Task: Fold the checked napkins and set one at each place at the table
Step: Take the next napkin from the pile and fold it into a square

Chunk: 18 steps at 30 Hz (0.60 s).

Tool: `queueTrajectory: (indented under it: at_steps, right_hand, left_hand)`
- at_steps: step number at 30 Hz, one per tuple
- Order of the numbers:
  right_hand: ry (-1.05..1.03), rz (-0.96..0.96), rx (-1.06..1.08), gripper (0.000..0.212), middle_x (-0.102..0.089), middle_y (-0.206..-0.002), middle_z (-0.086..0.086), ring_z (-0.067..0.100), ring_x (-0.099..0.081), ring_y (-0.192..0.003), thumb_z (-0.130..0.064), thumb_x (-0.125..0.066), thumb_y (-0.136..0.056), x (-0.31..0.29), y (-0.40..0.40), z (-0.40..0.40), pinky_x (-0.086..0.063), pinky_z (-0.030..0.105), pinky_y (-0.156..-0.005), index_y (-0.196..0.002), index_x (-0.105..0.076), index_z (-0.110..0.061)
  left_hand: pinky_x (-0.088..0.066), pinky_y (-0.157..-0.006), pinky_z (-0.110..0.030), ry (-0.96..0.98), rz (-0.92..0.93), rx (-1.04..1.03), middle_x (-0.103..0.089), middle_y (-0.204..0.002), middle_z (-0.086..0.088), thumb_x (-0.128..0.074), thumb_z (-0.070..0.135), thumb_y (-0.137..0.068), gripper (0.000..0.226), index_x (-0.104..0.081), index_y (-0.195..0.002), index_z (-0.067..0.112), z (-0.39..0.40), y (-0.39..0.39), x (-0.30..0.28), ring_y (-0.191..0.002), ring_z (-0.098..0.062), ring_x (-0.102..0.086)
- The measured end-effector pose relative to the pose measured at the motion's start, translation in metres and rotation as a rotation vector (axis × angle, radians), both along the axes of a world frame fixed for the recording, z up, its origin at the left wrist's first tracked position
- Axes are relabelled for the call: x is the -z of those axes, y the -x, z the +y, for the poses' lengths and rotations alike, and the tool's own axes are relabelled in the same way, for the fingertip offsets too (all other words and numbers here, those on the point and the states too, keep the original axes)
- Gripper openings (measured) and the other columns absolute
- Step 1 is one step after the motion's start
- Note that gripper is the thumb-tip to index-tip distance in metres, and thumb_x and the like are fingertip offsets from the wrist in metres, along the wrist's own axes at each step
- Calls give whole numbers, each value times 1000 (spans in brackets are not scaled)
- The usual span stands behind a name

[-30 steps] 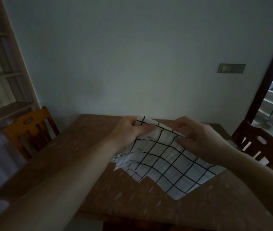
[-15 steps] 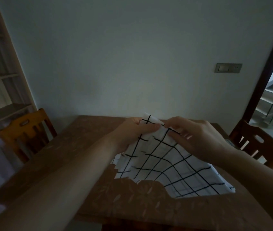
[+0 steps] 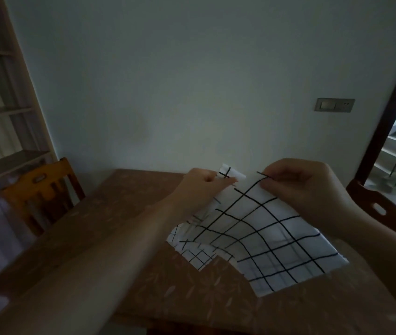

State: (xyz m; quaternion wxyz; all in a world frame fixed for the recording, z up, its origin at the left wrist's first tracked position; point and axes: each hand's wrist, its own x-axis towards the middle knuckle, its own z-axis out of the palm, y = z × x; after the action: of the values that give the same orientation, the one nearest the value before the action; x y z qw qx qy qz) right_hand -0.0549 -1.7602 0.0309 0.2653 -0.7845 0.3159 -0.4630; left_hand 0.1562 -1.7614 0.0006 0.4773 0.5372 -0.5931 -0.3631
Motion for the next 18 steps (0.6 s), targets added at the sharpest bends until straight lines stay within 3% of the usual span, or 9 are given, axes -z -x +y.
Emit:
queueTrajectory:
  at_steps: [4,7,9,11,14,16,18]
  right_hand:
    - [-111,121,-68,16,-76,-74,-10,3,-72,-70,-14,-74,-81,-11,2,0,-50,10,-65,-76,-75,-30]
    - [-235,163,-96,15,-76,-73,-5,5,-70,-67,-16,-74,-81,-13,7,-7,-49,12,-64,-71,-79,-27]
    - [-299,177,-69,11,-76,-75,-3,9,-70,-70,-18,-74,-81,-8,6,-9,-53,21,-69,-72,-79,-23]
    - [-241,228,24,7,-75,-85,-5,12,-70,-78,-24,-76,-79,1,4,-12,-53,29,-77,-73,-78,-26]
    - [-198,222,81,5,-66,-111,-13,7,-67,-94,-25,-77,-77,5,2,-9,-51,30,-89,-78,-78,-29]
    - [-257,167,15,10,-74,-102,-11,6,-70,-90,-20,-74,-81,5,5,-7,-53,31,-88,-79,-80,-28]
    - [-285,143,2,9,-77,-85,-2,16,-72,-82,-22,-72,-83,4,7,-5,-58,38,-83,-79,-80,-26]
  left_hand:
    - [-34,-50,-22,-15,-77,64,-43,-56,-3,-68,35,-89,39,-51,-60,14,2,6,-5,-49,-14,-37]
    - [-44,-62,-29,-34,-75,118,-55,-64,-8,-68,38,-88,41,-61,-64,5,3,9,-7,-60,-17,-49]
    - [-50,-66,-33,-58,-86,141,-61,-67,-13,-66,36,-89,41,-66,-72,-1,3,13,-8,-64,-20,-55]
    - [-48,-62,-29,-55,-112,155,-60,-62,-9,-63,30,-93,36,-66,-68,4,4,18,-8,-59,-18,-54]
    - [-36,-62,-30,-10,-175,182,-49,-63,-5,-60,30,-94,35,-62,-68,7,8,21,-11,-59,-18,-43]
    - [-49,-65,-32,-19,-161,222,-65,-70,-8,-61,36,-94,41,-67,-82,-3,9,21,-11,-63,-20,-58]
    - [-56,-74,-39,-27,-159,240,-73,-85,-15,-60,47,-92,48,-71,-96,0,12,22,-12,-75,-27,-67]
